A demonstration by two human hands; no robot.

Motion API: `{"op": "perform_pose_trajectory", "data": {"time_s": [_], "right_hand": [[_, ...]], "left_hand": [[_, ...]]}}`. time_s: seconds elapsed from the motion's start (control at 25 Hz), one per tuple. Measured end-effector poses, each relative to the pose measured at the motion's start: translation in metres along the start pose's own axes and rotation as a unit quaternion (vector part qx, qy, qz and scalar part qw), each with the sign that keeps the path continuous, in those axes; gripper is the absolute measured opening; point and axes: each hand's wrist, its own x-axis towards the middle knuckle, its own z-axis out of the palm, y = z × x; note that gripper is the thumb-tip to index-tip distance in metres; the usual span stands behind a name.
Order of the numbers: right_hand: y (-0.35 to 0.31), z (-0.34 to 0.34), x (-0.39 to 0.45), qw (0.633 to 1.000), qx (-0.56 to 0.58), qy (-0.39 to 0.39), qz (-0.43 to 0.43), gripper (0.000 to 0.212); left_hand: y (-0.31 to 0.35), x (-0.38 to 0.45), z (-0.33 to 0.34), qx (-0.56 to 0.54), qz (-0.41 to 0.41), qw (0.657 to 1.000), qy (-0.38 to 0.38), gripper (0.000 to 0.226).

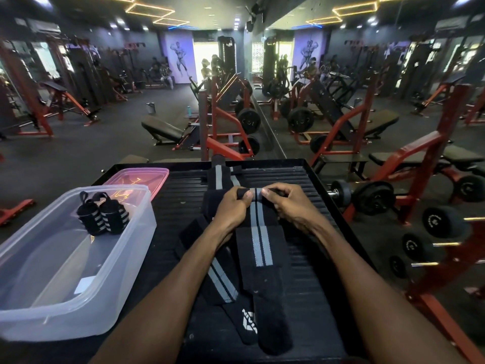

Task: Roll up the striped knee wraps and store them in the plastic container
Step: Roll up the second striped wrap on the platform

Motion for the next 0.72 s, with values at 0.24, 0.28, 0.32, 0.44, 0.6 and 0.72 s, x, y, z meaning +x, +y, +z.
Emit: {"op": "perform_pose_trajectory", "data": {"time_s": [0.24, 0.28, 0.32, 0.44, 0.6, 0.72], "right_hand": [[0.0020, -0.0007, 0.0025, 0.994, -0.035, 0.046, -0.092, 0.017], [0.0018, -0.0010, 0.0021, 0.993, -0.038, 0.047, -0.097, 0.019], [0.0021, -0.0009, 0.0024, 0.994, -0.037, 0.043, -0.097, 0.020], [0.0020, 0.0021, 0.0031, 0.997, -0.022, 0.030, -0.061, 0.014], [0.0025, 0.0023, 0.0045, 0.994, -0.040, 0.063, -0.082, 0.012], [0.0004, 0.0006, 0.0023, 0.992, -0.037, 0.064, -0.103, 0.020]], "left_hand": [[0.0090, -0.0029, 0.0043, -0.095, -0.017, 0.995, 0.001, 0.017], [0.0084, -0.0020, 0.0039, -0.089, -0.019, 0.996, -0.004, 0.022], [0.0072, -0.0017, 0.0031, -0.067, -0.012, 0.998, -0.003, 0.022], [0.0025, 0.0002, 0.0005, -0.038, 0.011, 0.999, 0.013, 0.013], [0.0049, -0.0022, 0.0025, -0.088, -0.003, 0.996, 0.011, 0.011], [0.0104, -0.0060, 0.0024, -0.165, -0.052, 0.984, -0.032, 0.022]]}}
